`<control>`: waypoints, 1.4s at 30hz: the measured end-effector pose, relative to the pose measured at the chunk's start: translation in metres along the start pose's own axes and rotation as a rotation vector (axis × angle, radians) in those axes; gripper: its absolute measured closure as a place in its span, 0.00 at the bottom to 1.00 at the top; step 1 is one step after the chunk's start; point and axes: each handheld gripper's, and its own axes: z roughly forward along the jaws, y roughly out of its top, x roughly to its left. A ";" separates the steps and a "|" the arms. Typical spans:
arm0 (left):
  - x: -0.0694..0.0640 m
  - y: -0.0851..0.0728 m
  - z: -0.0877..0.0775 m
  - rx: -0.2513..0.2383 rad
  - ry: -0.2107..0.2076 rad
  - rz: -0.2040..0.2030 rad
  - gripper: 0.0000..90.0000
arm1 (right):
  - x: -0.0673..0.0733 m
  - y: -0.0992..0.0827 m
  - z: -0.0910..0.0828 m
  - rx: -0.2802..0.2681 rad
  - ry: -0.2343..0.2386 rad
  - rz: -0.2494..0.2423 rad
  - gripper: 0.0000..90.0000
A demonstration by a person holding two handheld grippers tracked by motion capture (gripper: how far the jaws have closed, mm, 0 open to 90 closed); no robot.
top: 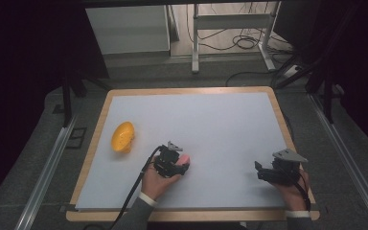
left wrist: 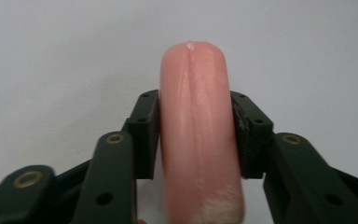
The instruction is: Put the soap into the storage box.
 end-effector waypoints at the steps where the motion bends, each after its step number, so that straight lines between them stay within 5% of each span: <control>1: 0.000 0.000 0.000 0.000 0.000 0.000 0.66 | 0.000 0.000 0.000 0.000 0.000 0.000 0.08; 21: 0.006 0.001 -0.017 -0.052 -0.047 -0.001 0.67 | 0.000 0.000 -0.001 -0.008 0.000 -0.007 0.08; 42: 0.017 0.003 -0.042 -0.101 -0.013 -0.003 0.67 | -0.001 -0.001 0.000 0.003 -0.002 -0.007 0.08</control>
